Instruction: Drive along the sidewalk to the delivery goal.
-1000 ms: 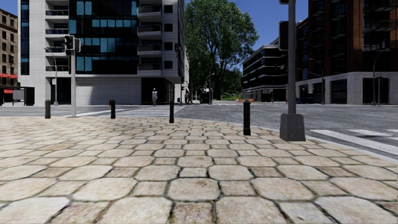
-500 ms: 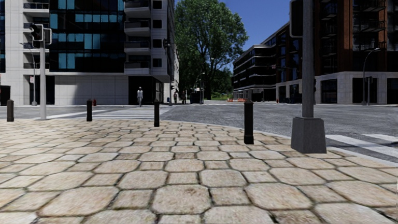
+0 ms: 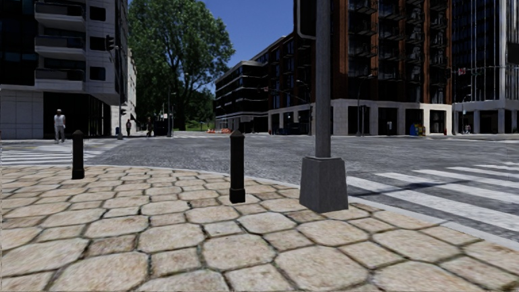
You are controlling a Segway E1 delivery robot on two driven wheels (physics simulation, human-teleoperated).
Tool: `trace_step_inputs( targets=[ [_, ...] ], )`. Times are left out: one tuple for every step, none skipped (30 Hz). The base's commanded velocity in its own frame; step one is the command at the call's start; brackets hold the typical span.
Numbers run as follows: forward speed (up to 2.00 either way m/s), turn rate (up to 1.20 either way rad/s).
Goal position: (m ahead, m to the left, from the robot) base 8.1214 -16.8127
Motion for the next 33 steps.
trace_step_inputs(
  targets=[
    [1.64, -0.88],
    [1.64, -0.88],
    [1.66, -0.88],
    [1.67, -0.89],
    [1.67, -0.89],
    [1.67, -0.89],
    [1.68, -0.89],
    [1.69, -0.89],
    [1.71, -0.89],
    [1.71, -0.89],
    [1.72, -0.89],
    [1.72, -0.89],
    [1.72, -0.89],
    [1.72, -0.89],
    [1.72, -0.89],
    [1.72, -0.89],
    [1.72, -0.89],
    [1.72, -0.89],
    [1.72, -0.89],
    [1.72, -0.89],
    [1.72, -0.89],
    [1.73, -0.89],
    [1.73, -0.89],
    [1.73, -0.89],
    [1.73, -0.89],
    [1.73, -0.89],
    [1.73, -0.89],
    [1.73, -0.89],
    [1.73, -0.89],
    [1.73, -0.89],
    [1.73, -0.89],
    [1.73, -0.89],
    [1.73, -0.89]
  ],
)
